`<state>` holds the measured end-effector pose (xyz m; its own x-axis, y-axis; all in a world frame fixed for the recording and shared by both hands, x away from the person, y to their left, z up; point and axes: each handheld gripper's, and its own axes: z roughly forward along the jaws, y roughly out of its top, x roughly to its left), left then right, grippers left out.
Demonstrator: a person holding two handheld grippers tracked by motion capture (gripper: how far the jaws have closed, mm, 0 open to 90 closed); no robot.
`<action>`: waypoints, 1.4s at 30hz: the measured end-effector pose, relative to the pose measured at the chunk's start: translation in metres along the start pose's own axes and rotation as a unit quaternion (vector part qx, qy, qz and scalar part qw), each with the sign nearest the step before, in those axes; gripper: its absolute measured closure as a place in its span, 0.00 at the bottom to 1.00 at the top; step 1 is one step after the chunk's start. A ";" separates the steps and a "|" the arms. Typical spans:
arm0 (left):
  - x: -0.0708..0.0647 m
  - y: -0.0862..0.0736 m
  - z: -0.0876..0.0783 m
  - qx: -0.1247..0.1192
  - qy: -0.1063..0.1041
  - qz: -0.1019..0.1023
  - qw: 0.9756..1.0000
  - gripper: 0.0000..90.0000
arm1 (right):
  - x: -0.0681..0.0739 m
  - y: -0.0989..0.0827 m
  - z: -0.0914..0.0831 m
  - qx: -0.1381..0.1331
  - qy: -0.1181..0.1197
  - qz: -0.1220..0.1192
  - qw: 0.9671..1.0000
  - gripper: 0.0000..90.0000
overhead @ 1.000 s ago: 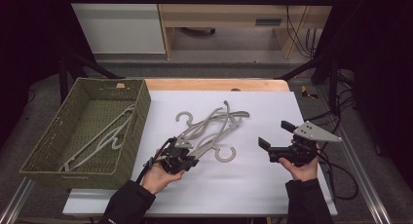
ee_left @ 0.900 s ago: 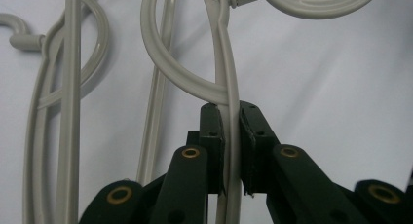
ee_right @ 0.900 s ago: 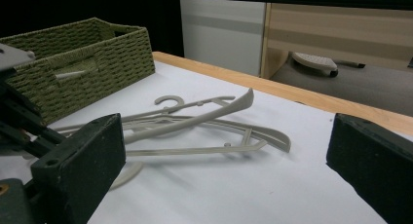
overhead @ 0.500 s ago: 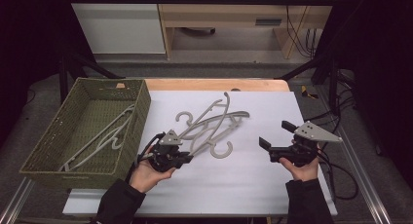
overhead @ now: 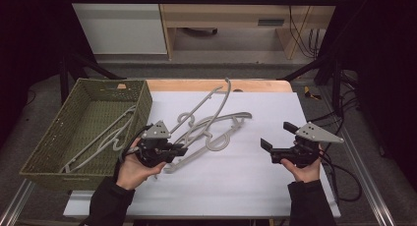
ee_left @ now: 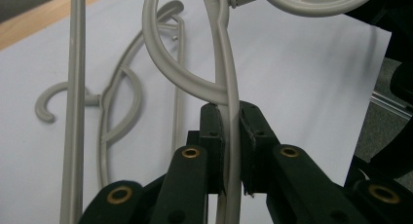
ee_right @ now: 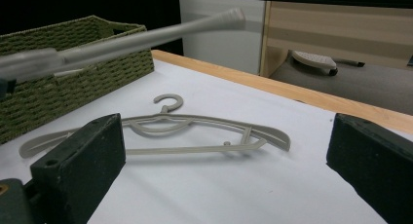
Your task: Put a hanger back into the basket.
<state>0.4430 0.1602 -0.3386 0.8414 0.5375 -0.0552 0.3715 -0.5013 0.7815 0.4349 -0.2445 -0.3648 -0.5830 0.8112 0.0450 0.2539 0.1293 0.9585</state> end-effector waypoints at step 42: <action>0.104 -0.031 -0.123 0.022 0.062 -0.001 0.998 0.91 | 0.000 -0.003 0.005 0.010 -0.003 0.000 1.000 0.01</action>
<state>0.4704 0.3148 -0.2915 0.7861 0.6177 0.0224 0.3925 -0.5269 0.7538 0.4379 -0.2418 -0.3687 -0.5783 0.8147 0.0427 0.2690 0.1410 0.9528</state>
